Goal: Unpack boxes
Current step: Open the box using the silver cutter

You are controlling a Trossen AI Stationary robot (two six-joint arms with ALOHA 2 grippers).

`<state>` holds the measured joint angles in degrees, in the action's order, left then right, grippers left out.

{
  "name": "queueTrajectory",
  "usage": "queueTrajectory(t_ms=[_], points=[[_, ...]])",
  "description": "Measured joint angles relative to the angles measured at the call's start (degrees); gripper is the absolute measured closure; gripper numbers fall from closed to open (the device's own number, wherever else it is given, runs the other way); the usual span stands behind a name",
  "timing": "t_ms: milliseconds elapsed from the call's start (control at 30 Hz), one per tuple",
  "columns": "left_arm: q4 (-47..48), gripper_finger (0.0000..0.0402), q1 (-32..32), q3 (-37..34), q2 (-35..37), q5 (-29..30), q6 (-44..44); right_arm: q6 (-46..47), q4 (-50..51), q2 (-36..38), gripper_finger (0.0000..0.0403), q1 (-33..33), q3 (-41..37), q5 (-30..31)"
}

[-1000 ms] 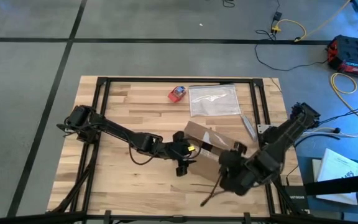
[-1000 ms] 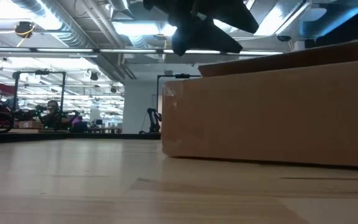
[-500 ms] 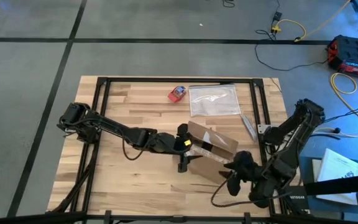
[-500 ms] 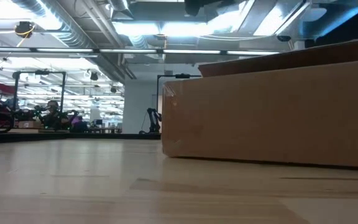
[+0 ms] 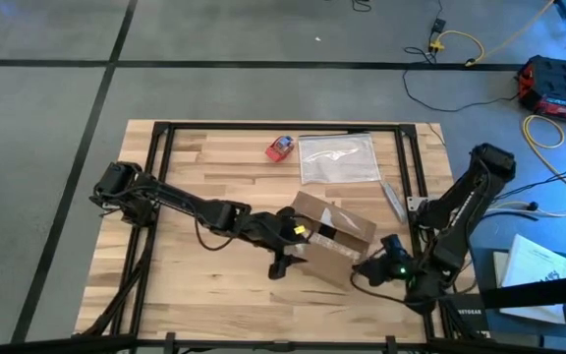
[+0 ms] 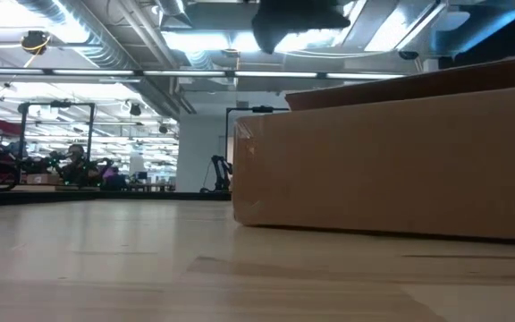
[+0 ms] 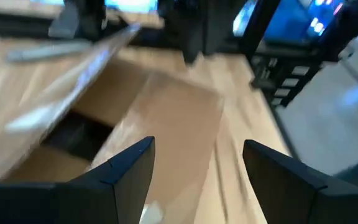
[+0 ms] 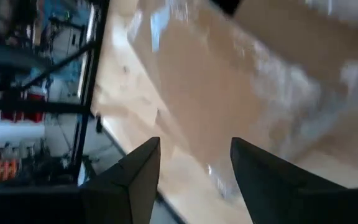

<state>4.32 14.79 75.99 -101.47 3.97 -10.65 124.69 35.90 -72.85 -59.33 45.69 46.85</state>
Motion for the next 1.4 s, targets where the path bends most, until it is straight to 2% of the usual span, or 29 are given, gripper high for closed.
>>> queueTrajectory(t_ms=[100,267,633,800,967,1400], points=[[0.96,0.0168,-0.82,0.0,0.0,-0.04,0.5,-2.51,2.77,0.66,0.0221,1.39,0.7,-0.79],[0.98,0.0168,-3.17,0.04,-0.59,-0.16,0.34,-6.72,9.16,0.89,0.0221,4.49,0.7,-7.53],[2.12,0.0168,-6.66,-0.15,-4.27,-0.19,-1.46,-22.99,9.57,1.01,0.0221,11.01,0.68,-14.12],[2.46,0.0168,-6.65,-0.15,-6.44,-0.55,-3.4,-25.78,9.82,1.01,0.0221,13.66,0.68,-16.02],[2.13,0.0168,-6.31,-0.15,-6.8,-0.61,-5.04,-29.02,7.51,1.01,0.0221,16.64,0.68,-22.91],[0.08,0.0168,-6.5,-0.15,-6.8,-1.78,-5.25,-30.0,7.62,1.01,0.0221,17.47,0.68,-23.78]])
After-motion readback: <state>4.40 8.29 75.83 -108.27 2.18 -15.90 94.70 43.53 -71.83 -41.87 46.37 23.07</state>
